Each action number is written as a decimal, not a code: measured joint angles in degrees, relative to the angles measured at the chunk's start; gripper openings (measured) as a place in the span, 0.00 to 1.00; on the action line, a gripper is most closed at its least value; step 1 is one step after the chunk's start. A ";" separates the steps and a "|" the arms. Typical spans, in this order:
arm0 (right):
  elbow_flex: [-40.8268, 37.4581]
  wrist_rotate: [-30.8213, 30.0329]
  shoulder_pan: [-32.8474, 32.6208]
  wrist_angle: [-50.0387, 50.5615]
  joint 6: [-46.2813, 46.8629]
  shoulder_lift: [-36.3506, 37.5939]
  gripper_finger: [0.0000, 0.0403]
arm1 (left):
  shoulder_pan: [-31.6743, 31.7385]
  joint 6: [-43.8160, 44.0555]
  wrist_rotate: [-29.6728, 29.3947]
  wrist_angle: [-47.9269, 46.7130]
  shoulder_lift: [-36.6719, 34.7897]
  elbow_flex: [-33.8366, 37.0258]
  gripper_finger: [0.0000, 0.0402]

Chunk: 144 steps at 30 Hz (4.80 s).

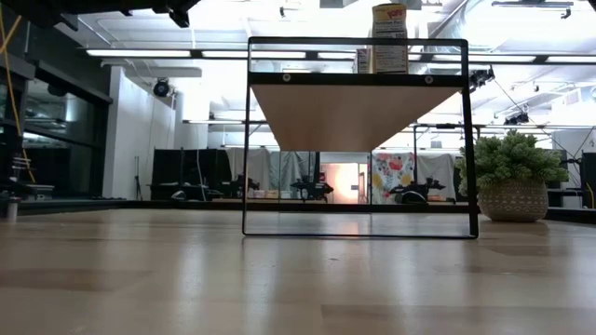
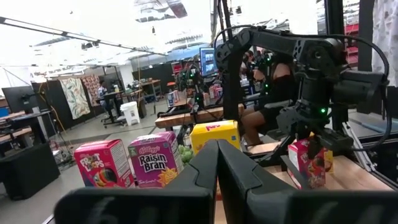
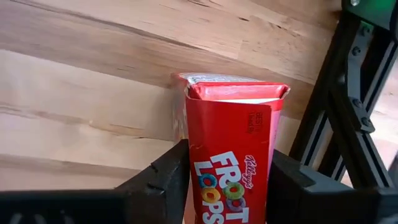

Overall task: Stack cereal on shelf
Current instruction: Put the red cereal box on the shelf aligned with the red cereal box

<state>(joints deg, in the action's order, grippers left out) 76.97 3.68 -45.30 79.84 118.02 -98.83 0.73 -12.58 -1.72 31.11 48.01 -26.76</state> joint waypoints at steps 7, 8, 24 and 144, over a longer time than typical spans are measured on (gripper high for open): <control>0.00 -3.24 0.00 -7.02 -4.64 5.77 0.37 | 0.00 -0.09 0.00 0.04 -0.04 0.00 0.00; 0.00 -4.01 0.00 -9.89 -6.68 6.84 0.37 | 0.00 -0.07 0.00 0.04 -0.04 0.00 0.00; 8.92 -26.25 14.76 -49.13 -70.45 15.17 0.37 | 0.00 -0.09 -0.02 -1.44 -2.68 0.00 0.00; 48.54 -19.45 54.51 5.57 -83.39 -4.67 0.01 | -0.01 0.44 -1.51 -9.58 -8.63 0.04 0.00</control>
<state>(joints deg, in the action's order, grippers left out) 125.51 -15.77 9.21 85.40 34.63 -103.50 0.72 -12.14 -3.22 21.53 39.38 -26.72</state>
